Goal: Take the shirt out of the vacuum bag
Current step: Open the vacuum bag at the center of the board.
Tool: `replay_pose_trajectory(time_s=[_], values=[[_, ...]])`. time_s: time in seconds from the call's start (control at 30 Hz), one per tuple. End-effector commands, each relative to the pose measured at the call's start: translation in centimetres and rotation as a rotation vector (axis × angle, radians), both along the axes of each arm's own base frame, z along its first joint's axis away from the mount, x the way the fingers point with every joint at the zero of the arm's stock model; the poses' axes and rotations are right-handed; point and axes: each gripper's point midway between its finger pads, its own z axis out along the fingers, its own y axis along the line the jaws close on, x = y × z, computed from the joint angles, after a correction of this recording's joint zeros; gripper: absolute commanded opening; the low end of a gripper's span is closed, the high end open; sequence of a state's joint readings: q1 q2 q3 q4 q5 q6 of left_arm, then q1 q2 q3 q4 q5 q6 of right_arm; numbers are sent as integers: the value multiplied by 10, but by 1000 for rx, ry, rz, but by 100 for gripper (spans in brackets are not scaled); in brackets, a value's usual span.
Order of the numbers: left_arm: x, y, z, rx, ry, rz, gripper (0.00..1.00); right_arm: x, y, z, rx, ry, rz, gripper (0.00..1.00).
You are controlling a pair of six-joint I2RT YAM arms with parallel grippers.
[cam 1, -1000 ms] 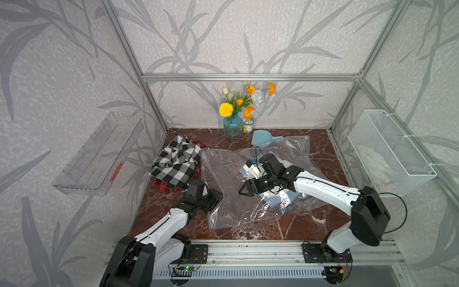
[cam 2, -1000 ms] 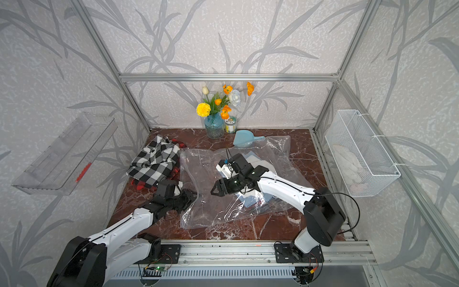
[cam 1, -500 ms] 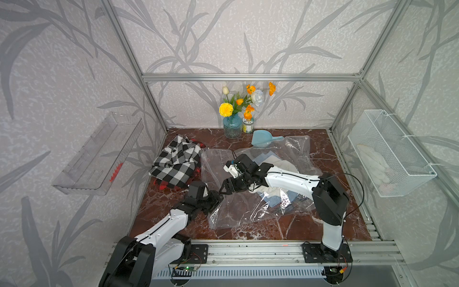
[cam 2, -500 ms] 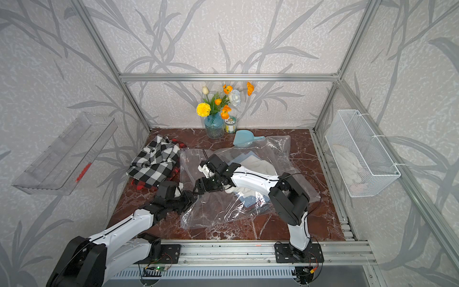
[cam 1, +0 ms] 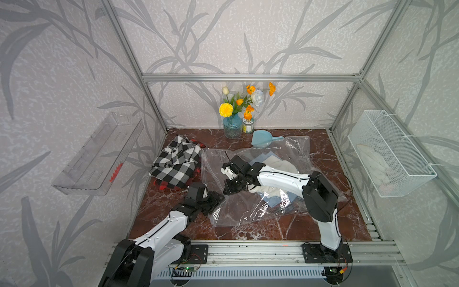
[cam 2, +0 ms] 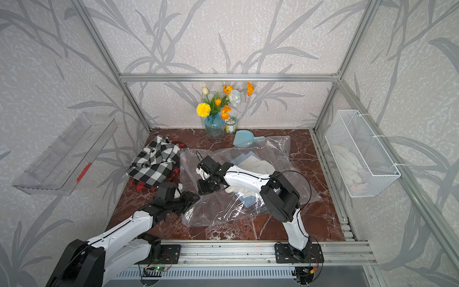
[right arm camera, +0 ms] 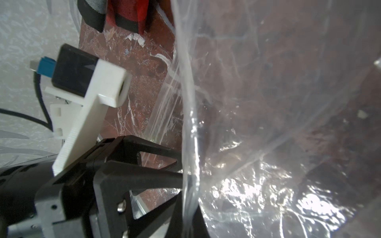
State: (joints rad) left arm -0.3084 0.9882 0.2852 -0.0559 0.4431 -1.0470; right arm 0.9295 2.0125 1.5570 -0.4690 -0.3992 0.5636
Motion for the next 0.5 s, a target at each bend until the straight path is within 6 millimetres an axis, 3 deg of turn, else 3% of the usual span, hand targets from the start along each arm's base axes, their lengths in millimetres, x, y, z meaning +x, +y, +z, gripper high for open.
replay_pose_trajectory(time_s=[0.0,0.1,0.23,0.33,0.47], values=[[-2,20,-5,80,5,90,67,-4,-13,59,52,-96,4,0],[8,24,2,60,-41,139,71,-14,-22,92,98,-127,20,0],[28,12,20,13,-83,124,74,-32,-31,124,167,-129,43,0],[48,-7,36,-45,-110,70,75,-46,-31,136,187,-133,70,0],[66,-48,49,-158,-134,-45,75,-52,-34,142,193,-143,78,0]])
